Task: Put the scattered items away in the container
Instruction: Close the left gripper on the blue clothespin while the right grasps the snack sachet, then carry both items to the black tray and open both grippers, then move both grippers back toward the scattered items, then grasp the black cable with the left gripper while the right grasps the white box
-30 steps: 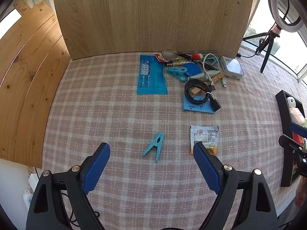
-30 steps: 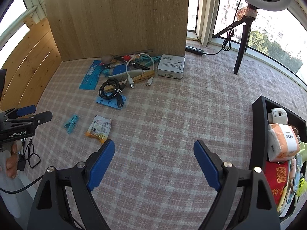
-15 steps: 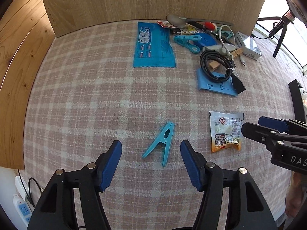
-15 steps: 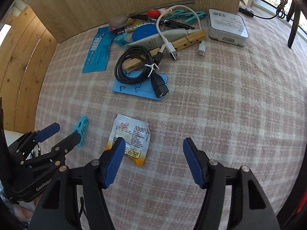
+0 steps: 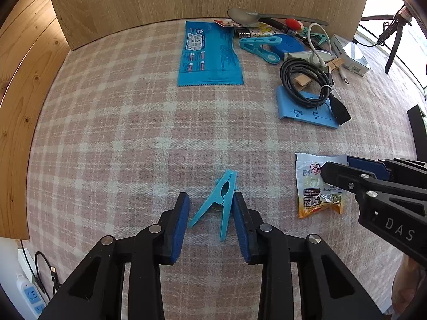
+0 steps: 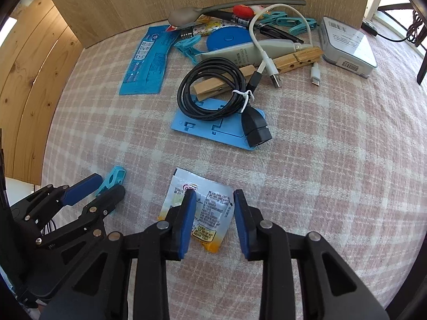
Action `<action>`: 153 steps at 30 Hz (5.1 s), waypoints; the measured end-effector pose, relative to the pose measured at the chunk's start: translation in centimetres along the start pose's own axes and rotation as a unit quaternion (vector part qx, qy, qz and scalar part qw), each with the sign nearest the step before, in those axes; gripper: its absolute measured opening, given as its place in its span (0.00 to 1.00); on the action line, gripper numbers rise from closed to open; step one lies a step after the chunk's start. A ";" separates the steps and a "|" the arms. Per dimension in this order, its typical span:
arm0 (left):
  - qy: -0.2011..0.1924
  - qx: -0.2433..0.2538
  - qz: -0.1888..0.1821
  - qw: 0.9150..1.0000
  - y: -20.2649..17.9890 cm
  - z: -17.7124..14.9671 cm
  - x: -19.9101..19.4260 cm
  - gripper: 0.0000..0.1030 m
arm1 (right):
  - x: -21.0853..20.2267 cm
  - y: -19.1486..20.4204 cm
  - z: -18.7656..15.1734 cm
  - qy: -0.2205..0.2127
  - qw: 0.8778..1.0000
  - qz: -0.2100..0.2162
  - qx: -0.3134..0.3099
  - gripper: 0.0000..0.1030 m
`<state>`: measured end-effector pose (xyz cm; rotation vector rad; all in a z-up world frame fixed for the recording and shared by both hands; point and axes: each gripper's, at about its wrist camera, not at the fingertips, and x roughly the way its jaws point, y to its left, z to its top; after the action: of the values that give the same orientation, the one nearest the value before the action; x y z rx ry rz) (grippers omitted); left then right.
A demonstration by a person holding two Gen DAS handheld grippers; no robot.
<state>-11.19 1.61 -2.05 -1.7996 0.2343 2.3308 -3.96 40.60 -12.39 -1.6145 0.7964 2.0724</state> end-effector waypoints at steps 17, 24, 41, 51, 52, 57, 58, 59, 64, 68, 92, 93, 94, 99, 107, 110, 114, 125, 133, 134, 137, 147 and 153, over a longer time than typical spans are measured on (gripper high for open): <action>-0.023 -0.027 -0.010 0.999 -10.1 -4.4 2.2 0.20 | -5.5 -3.1 -4.0 -0.029 0.999 0.025 0.035 0.03; -0.043 -0.006 -0.027 0.999 -16.2 -4.9 1.2 0.20 | -10.8 -7.5 -7.9 -0.063 0.995 0.031 0.064 0.02; -0.082 0.198 -0.163 0.963 -52.3 -4.2 0.9 0.20 | -21.2 -25.7 -10.4 -0.181 0.955 -0.063 0.226 0.02; -0.064 0.317 -0.229 0.918 -62.4 -8.6 -10.3 0.20 | -27.5 -38.0 -20.7 -0.200 0.906 -0.137 0.348 0.02; -0.062 0.325 -0.235 0.914 -64.0 -8.8 -10.5 0.20 | -27.9 -38.8 -21.6 -0.200 0.901 -0.143 0.357 0.02; -0.059 0.362 -0.254 0.895 -69.7 -10.2 -11.6 0.21 | -28.8 -42.1 -25.3 -0.203 0.882 -0.153 0.398 0.02; -0.058 0.370 -0.260 0.890 -70.5 -10.5 -11.7 0.21 | -28.9 -42.6 -25.8 -0.205 0.879 -0.151 0.402 0.02; -0.057 0.376 -0.259 0.888 -71.2 -10.7 -11.8 0.26 | -28.9 -43.0 -26.1 -0.208 0.879 -0.146 0.404 0.03; -0.067 0.378 -0.247 0.890 -72.0 -10.7 -11.7 0.45 | -28.8 -44.4 -26.7 -0.203 0.871 -0.144 0.423 0.33; -0.066 0.368 -0.237 0.897 -70.6 -10.1 -10.9 0.45 | -28.6 -44.0 -26.4 -0.207 0.875 -0.142 0.415 0.34; -0.067 0.160 -0.112 0.978 -43.7 -0.2 -1.4 0.44 | -19.5 -26.6 -8.2 -0.145 0.971 -0.091 0.168 0.34; -0.064 0.150 -0.107 0.981 -42.3 0.2 -0.9 0.44 | -19.0 -25.9 -7.3 -0.141 0.973 -0.089 0.162 0.36; -0.061 0.140 -0.103 0.983 -40.8 0.4 -0.4 0.43 | -18.4 -25.0 -6.4 -0.138 0.974 -0.085 0.155 0.38; -0.042 0.090 -0.091 0.991 -34.3 1.9 1.8 0.43 | -16.4 -21.2 -1.7 -0.132 0.981 -0.069 0.125 0.48; -0.006 0.050 -0.086 0.995 -28.6 4.5 5.5 0.36 | -12.6 -15.8 5.6 -0.110 0.988 -0.064 0.086 0.50; 0.004 0.046 -0.089 0.995 -28.2 5.4 6.9 0.34 | -11.1 -14.3 7.7 -0.100 0.990 -0.060 0.084 0.50; 0.020 0.050 -0.100 0.994 -28.1 6.6 8.7 0.32 | -9.2 -13.5 9.9 -0.086 0.991 -0.055 0.086 0.50; 0.045 0.061 -0.112 0.991 -28.6 7.7 11.7 0.25 | -5.9 -13.1 13.7 -0.066 0.992 -0.052 0.099 0.50; 0.048 0.068 -0.117 0.990 -28.8 8.3 12.2 0.19 | -4.0 -13.1 15.5 -0.051 0.991 -0.066 0.103 0.50; 0.047 0.071 -0.116 0.990 -28.9 8.3 12.2 0.18 | -3.6 -13.1 15.8 -0.048 0.991 -0.065 0.105 0.50; 0.046 0.076 -0.117 0.989 -29.5 8.5 12.4 0.18 | -2.6 -12.9 16.5 -0.038 0.992 -0.057 0.110 0.50; 0.049 0.082 -0.129 0.987 -30.0 9.1 12.6 0.15 | -0.4 -11.2 18.3 -0.027 0.990 -0.095 0.102 0.66; 0.054 0.077 -0.139 0.986 -27.7 9.6 12.5 0.14 | 0.4 -10.6 19.2 -0.017 0.987 -0.136 0.087 0.68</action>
<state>-16.52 31.40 -11.98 -1.7588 0.1616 1.9747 -11.73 61.05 -11.50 -1.4962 0.6814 1.7849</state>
